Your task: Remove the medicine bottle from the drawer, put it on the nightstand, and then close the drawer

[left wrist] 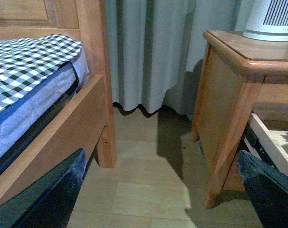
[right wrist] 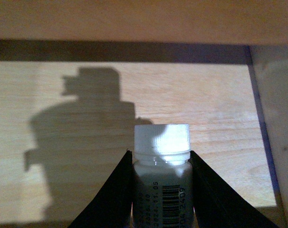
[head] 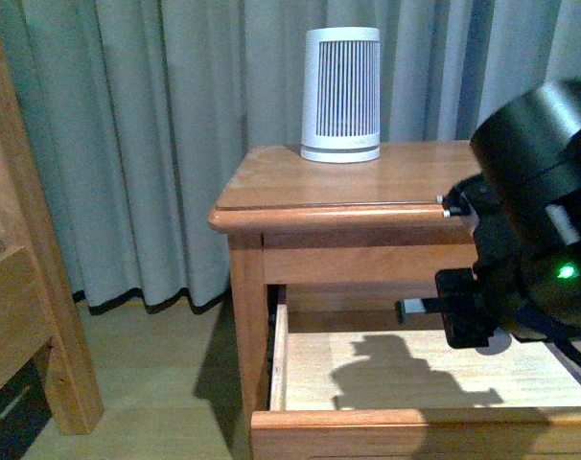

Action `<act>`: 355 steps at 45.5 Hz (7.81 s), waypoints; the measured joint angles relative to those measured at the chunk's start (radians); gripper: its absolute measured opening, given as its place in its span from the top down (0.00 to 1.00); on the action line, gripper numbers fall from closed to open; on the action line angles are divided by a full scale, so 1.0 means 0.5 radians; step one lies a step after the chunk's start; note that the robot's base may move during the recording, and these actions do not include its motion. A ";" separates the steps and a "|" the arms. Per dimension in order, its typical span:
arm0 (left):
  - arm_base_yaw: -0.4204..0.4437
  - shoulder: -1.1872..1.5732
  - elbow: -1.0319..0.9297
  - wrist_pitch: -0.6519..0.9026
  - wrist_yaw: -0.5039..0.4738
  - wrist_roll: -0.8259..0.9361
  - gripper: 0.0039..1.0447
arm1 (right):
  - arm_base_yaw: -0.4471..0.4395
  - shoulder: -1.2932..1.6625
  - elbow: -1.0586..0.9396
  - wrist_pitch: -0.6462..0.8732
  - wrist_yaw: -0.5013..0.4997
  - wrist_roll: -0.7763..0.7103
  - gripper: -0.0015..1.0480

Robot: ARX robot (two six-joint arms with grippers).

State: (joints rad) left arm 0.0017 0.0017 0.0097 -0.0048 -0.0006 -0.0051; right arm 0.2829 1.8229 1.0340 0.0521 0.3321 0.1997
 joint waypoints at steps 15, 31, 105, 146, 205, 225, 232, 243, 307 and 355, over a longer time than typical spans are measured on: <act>0.000 0.000 0.000 0.000 0.000 0.000 0.06 | 0.119 -0.900 -0.192 -0.191 -0.088 -0.008 0.71; 0.000 0.000 0.000 0.000 0.000 0.001 0.06 | -0.333 -0.311 0.723 -0.320 -0.137 -0.163 0.71; 0.000 0.000 0.000 0.000 0.000 0.000 0.06 | -0.342 -0.771 0.238 0.091 0.150 -0.215 0.07; 0.000 0.000 0.000 0.000 0.000 0.000 0.06 | 0.023 -0.227 -1.678 1.815 0.298 -0.036 0.07; 0.000 0.000 0.000 0.000 0.000 0.000 0.06 | -0.696 0.487 -0.180 1.271 0.028 -0.402 0.07; 0.000 0.000 0.000 0.000 0.000 0.000 0.06 | -0.748 -1.105 -1.118 0.629 -0.045 -0.341 0.07; 0.000 0.000 0.000 0.000 0.000 0.000 0.06 | -0.792 -2.100 -1.282 0.170 -0.224 -0.288 0.07; 0.000 0.000 0.000 0.000 0.000 0.000 0.06 | -0.799 -2.907 -1.447 -0.415 -0.300 -0.156 0.07; 0.000 0.000 0.000 0.000 0.000 0.001 0.06 | -0.573 -3.631 -2.038 -0.111 -0.671 -0.393 0.97; 0.000 0.000 0.000 0.000 0.000 0.000 0.06 | -0.573 -3.632 -2.038 -0.111 -0.670 -0.394 0.07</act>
State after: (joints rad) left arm 0.0017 0.0017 0.0097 -0.0048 -0.0006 -0.0051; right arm -0.0036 0.0067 0.0151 -0.0036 -0.0029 0.0029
